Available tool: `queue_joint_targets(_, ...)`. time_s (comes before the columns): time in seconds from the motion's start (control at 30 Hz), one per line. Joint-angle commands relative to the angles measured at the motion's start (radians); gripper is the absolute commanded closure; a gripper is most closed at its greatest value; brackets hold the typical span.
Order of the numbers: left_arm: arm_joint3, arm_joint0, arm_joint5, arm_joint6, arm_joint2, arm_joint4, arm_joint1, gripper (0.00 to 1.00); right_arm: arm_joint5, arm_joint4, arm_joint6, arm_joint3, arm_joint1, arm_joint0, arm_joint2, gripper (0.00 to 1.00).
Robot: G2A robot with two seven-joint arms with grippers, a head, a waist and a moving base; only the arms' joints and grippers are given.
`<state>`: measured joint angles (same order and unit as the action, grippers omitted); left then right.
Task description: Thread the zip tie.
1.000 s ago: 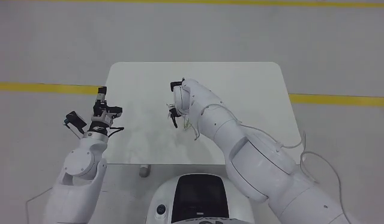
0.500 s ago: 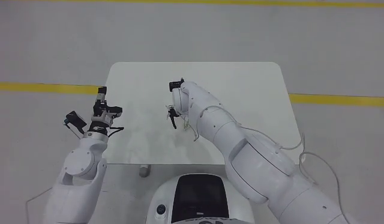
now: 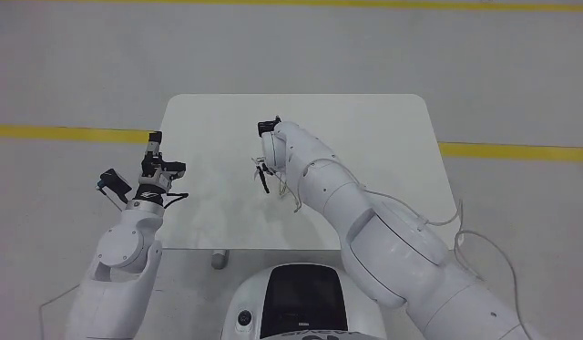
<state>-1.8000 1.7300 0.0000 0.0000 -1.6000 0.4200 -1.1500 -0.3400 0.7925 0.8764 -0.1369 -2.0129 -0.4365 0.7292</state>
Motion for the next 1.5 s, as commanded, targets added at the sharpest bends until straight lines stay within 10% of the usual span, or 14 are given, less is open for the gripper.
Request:
queue_joint_targets(0.0,0.000,0.000,0.000,0.000,0.000,0.000,0.000,0.00,0.000,-0.002,0.000,0.002,-0.001,0.000,-0.003,0.67)
queue_joint_targets(1.47,0.000,0.000,0.000,0.000,0.000,0.000,0.000,0.00,0.000,-0.042,-0.058,0.096,-0.008,-0.028,-0.036,0.87)
